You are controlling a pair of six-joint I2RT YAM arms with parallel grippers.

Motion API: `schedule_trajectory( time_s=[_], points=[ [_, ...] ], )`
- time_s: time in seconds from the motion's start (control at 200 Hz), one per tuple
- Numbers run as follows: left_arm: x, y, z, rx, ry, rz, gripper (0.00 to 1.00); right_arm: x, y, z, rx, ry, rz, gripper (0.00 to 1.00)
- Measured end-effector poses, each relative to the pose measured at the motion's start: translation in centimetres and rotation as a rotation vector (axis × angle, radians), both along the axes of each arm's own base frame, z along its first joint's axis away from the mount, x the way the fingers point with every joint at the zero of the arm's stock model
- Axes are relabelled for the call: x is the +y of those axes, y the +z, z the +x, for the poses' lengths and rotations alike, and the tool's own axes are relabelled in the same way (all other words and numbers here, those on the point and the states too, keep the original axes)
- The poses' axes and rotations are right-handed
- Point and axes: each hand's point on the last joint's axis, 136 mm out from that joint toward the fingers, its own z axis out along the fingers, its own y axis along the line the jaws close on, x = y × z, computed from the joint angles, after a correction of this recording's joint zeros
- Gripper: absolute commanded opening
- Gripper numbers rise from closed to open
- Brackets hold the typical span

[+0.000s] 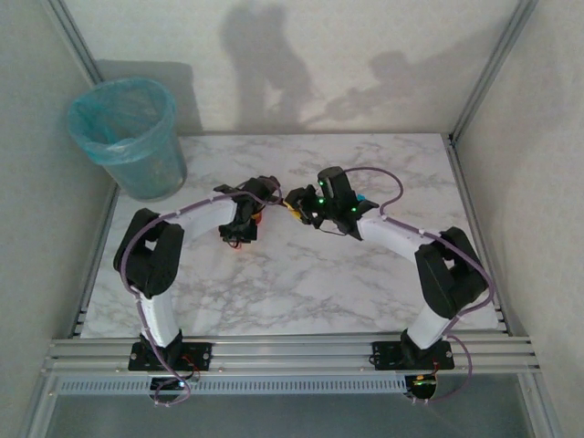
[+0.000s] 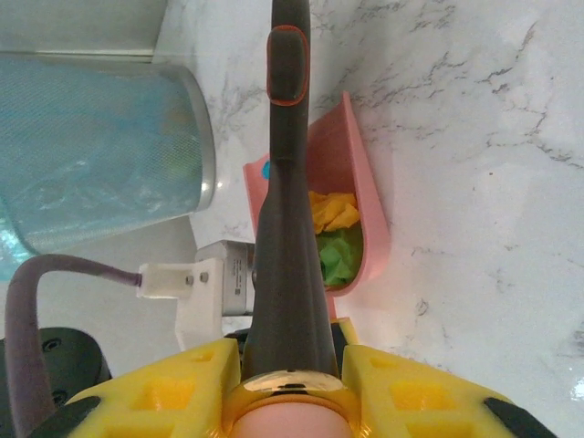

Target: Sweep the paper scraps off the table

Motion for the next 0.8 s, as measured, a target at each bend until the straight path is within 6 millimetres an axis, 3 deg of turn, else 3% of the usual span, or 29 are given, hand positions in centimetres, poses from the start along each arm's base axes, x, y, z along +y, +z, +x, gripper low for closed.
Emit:
schedule_trajectory(
  time_s=[0.426, 0.801],
  points=[
    [0.1, 2.0, 0.5, -0.081, 0.008, -0.02, 0.0, -3.4, 5.0, -1.1, -0.135, -0.083, -0.019, 0.0],
    [-0.2, 5.1, 0.5, -0.161, 0.029, -0.07, 0.0, -8.0, 6.9, -2.3, -0.225, -0.2, -0.036, 0.0]
  ],
)
